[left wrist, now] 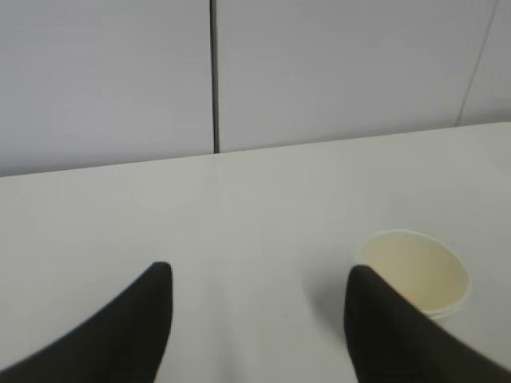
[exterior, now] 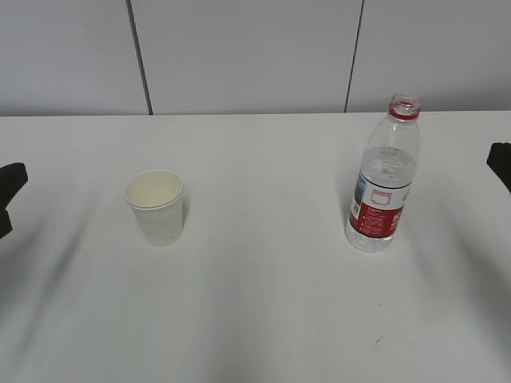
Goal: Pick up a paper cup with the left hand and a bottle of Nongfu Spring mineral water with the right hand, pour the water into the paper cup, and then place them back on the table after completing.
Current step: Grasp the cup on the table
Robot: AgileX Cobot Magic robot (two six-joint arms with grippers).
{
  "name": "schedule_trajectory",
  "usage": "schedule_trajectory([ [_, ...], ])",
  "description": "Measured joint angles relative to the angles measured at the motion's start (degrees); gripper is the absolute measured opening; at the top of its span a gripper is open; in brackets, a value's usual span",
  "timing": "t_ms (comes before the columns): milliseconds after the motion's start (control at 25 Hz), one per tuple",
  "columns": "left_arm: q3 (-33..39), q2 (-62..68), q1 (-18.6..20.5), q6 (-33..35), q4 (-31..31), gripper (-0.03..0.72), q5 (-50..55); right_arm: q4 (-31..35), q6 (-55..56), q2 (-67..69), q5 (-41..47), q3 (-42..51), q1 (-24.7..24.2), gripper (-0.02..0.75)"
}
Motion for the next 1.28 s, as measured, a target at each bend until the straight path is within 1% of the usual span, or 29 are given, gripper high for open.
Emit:
schedule_trajectory([
  [80, 0.0, 0.76, 0.0, -1.57, 2.5, 0.427, -0.96, -0.02, 0.0, 0.0, -1.01, 0.04, 0.0, 0.521],
  [280, 0.0, 5.66, 0.0, -1.99, 9.3, 0.427, -8.19, -0.12, 0.0, 0.81, -3.8, 0.04, 0.0, 0.521],
  [360, 0.0, 8.89, 0.0, -1.9, 10.56, 0.427, -10.82, -0.12, 0.0, 2.26, -5.09, 0.04, 0.0, 0.521],
  [600, -0.05, 22.36, 0.0, 0.97, 10.77, 0.427, -19.82, -0.12, 0.0, 6.54, -10.71, 0.04, 0.0, 0.521],
  [800, -0.69, 30.64, 0.0, 4.28, 10.2, 0.427, -20.26, -0.24, 0.0, 8.47, -14.08, 0.04, 0.0, 0.521],
  [1280, -0.72, 32.21, 0.0, 5.19, 11.46, 0.427, -20.83, -0.24, 0.0, 8.98, -15.13, 0.04, 0.0, 0.521],
])
